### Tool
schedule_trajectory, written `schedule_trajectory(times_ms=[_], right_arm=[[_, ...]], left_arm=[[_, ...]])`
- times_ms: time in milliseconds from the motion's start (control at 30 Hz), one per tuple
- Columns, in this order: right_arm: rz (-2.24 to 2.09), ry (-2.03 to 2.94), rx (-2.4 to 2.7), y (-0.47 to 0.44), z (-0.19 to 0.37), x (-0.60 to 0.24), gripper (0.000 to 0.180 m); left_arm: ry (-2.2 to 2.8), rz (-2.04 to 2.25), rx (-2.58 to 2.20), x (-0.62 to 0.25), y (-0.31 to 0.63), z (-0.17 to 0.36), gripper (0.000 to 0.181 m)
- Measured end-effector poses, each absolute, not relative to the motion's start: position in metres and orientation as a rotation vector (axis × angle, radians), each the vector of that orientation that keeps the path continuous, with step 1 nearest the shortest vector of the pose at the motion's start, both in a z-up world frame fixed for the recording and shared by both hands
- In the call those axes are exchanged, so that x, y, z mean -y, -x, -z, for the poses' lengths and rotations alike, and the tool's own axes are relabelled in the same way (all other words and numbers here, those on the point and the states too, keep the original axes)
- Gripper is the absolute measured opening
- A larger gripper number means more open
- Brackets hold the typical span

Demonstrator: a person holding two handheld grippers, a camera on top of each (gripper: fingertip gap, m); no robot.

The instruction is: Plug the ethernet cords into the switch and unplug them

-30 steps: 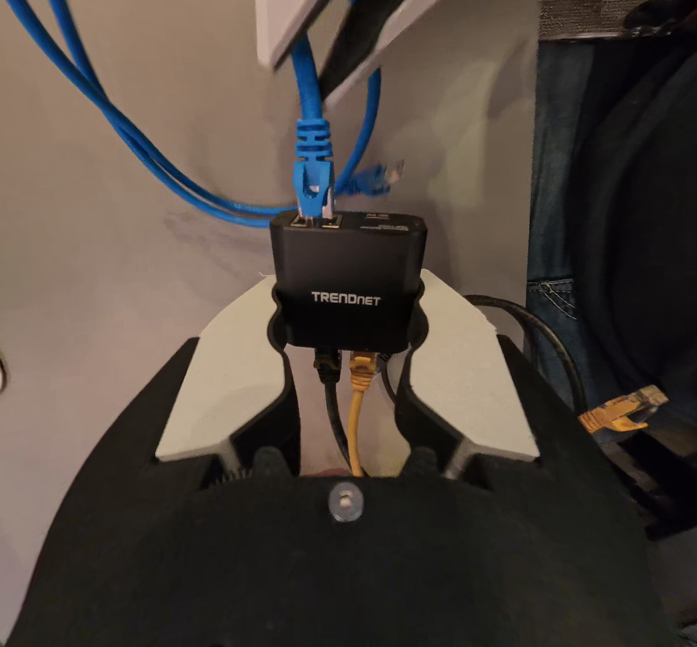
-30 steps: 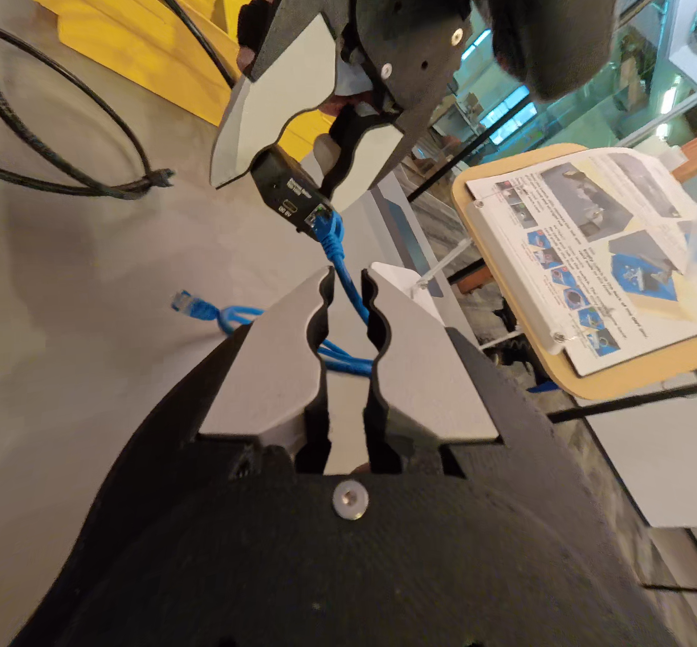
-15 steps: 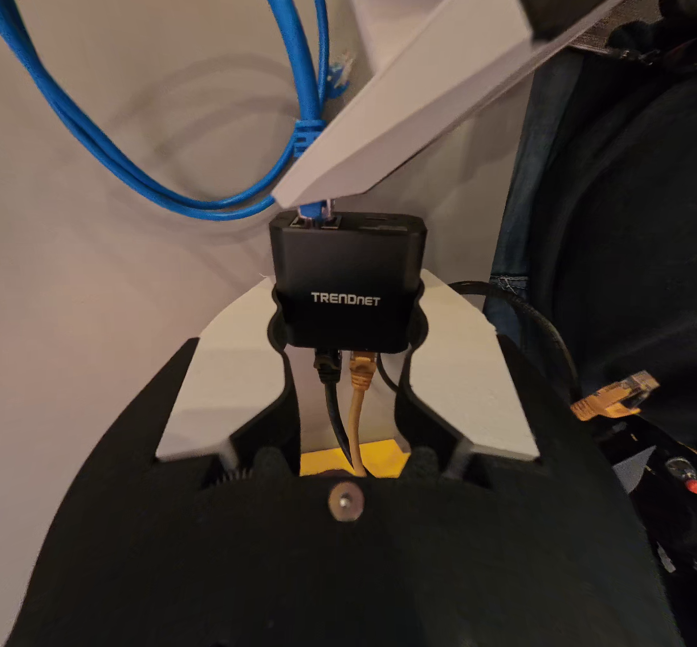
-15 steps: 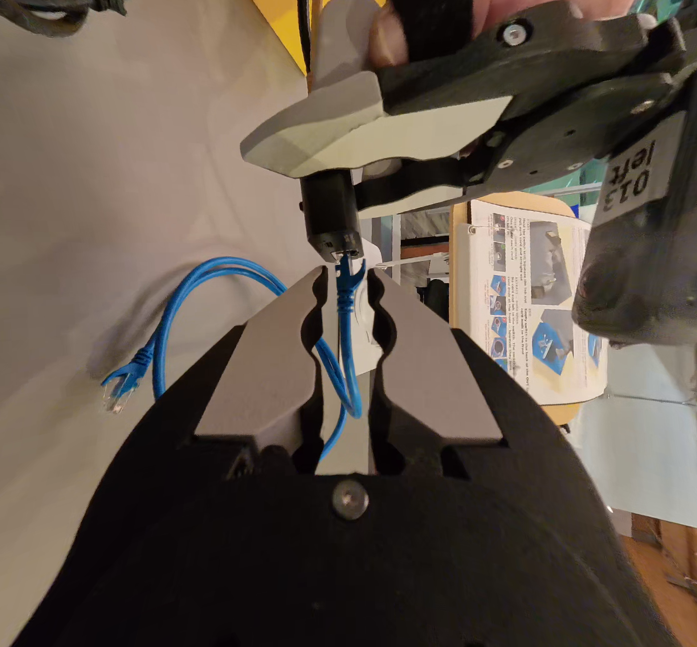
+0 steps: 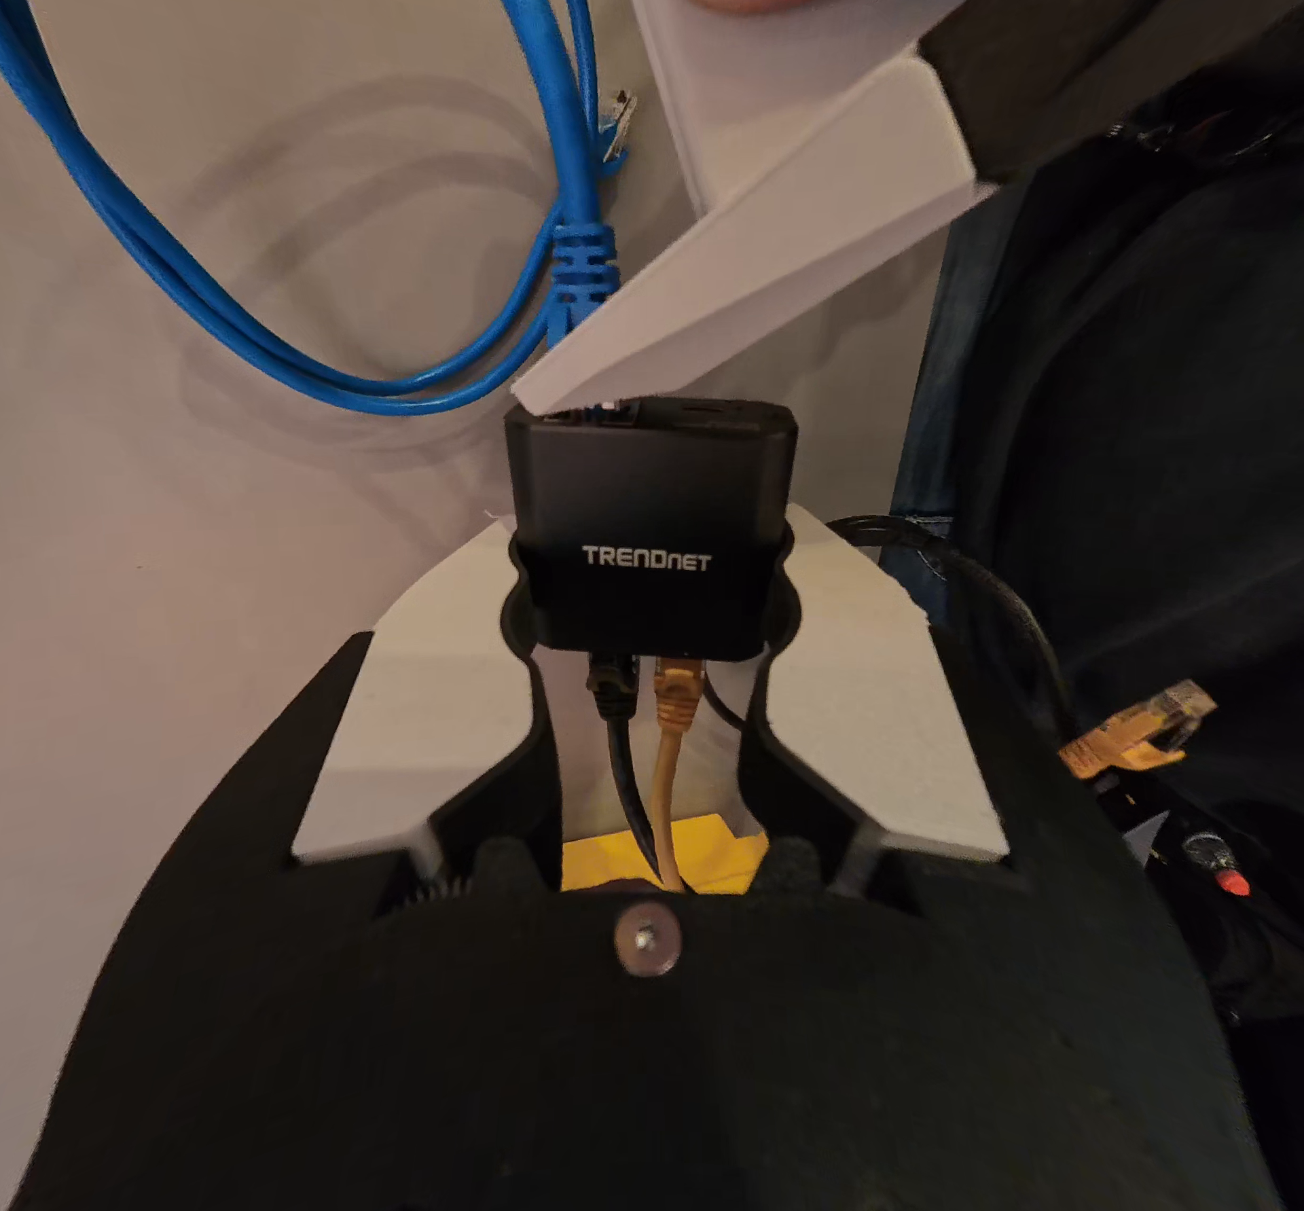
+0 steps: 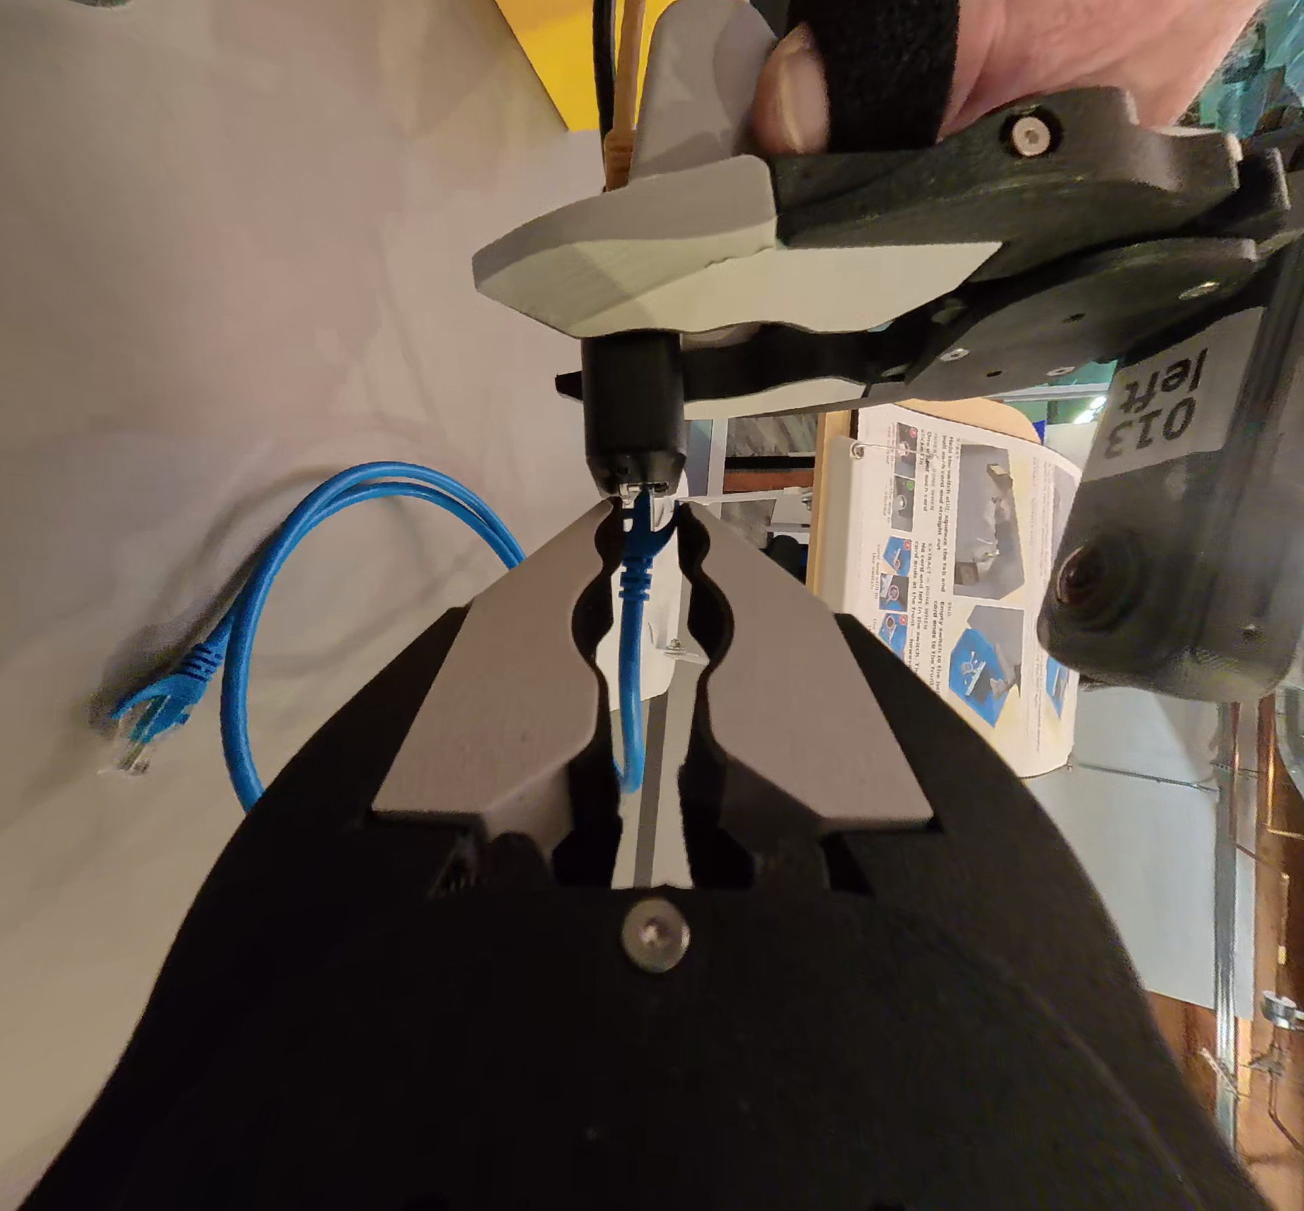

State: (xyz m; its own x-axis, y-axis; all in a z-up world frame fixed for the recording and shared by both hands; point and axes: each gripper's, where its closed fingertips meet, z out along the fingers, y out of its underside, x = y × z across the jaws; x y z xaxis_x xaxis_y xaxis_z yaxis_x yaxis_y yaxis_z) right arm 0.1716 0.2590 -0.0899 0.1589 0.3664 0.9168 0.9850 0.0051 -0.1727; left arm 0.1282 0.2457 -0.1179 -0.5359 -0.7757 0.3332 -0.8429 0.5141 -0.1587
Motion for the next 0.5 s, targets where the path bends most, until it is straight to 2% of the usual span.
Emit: schedule_trajectory(times_ms=[500], right_arm=[[0.923,1.469,1.492,-0.1690,0.0926,-0.2505,0.011]], left_arm=[[-1.343,-0.406,2.511,-0.2389,-0.1272,0.1179,0.062]])
